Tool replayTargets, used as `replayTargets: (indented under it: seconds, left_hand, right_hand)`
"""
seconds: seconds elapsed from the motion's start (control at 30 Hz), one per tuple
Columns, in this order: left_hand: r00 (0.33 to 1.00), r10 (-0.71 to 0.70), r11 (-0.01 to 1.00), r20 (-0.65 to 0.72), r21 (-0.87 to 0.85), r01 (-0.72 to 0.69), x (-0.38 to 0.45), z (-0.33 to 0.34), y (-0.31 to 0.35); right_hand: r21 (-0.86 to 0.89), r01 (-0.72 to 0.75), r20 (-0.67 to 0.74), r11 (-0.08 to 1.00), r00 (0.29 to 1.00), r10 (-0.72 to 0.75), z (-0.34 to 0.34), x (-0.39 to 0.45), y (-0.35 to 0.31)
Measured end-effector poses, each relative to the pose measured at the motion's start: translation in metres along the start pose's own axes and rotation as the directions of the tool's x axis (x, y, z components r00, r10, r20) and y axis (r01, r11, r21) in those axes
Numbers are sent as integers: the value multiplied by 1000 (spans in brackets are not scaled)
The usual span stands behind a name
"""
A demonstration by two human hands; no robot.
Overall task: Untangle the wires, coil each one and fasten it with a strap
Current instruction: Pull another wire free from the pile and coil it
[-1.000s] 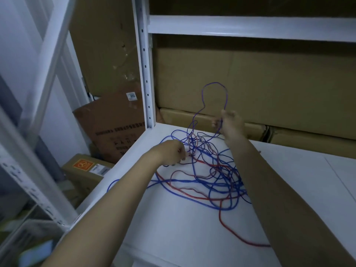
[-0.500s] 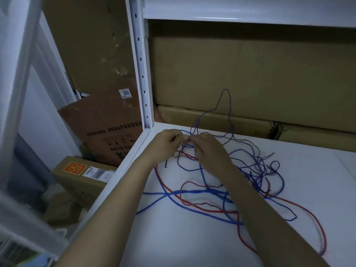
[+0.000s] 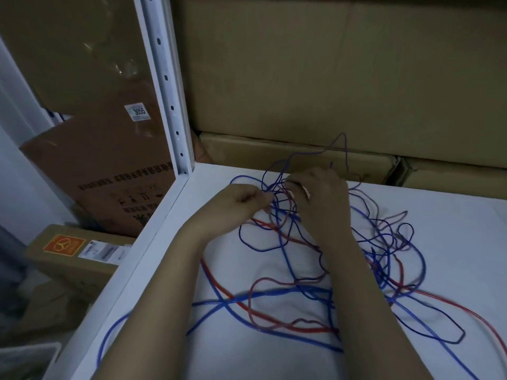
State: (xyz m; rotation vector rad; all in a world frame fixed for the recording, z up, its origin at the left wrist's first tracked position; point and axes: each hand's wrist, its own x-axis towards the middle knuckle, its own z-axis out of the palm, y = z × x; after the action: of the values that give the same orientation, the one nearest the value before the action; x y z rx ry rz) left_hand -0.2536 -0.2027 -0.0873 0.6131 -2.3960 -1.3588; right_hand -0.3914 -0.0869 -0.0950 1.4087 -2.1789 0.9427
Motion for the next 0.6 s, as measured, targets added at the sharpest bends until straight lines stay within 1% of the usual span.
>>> replayTargets:
  seconds: [0.07,0.1,0.17,0.23,0.3,0.37,0.43,0.5,0.6]
  left_hand:
    - [999,18,975,47,-223,-7,1,-1,4]
    - [999,15,938,38,-348,-1,3,-1,5]
    - [999,-39,830,-16,-557,23,11,-1,7]
    - [992,-113,720,-52,-692,45,17,2,5]
    - [986,-161,592,-36,-803,67,20,4,3]
    - [983,-182,445,19,-890,99,20,5,1]
    - [983,-180,359,41,-927,105,21,4,0]
    - [983,-179,303,52,-947,105,22,3,1]
    - [980,-201,305,8,-950,70,22,3,3]
  right_hand:
    - [-63,28,26,998,999,-27,3,1,4]
    - [-64,30,44,997,999,-28,4,1,2]
    - [-27,37,89,999,995,-34,8,1,-1]
    - [5,39,133,999,990,-40,9,1,-4]
    - [17,44,166,999,985,-46,9,1,-6]
    - [49,38,207,998,977,-48,9,-1,-8]
    - [67,43,254,997,965,-59,9,-3,-10]
    - [87,64,302,994,949,-87,10,-3,-11]
    - [124,83,352,989,928,-122,9,-2,-14]
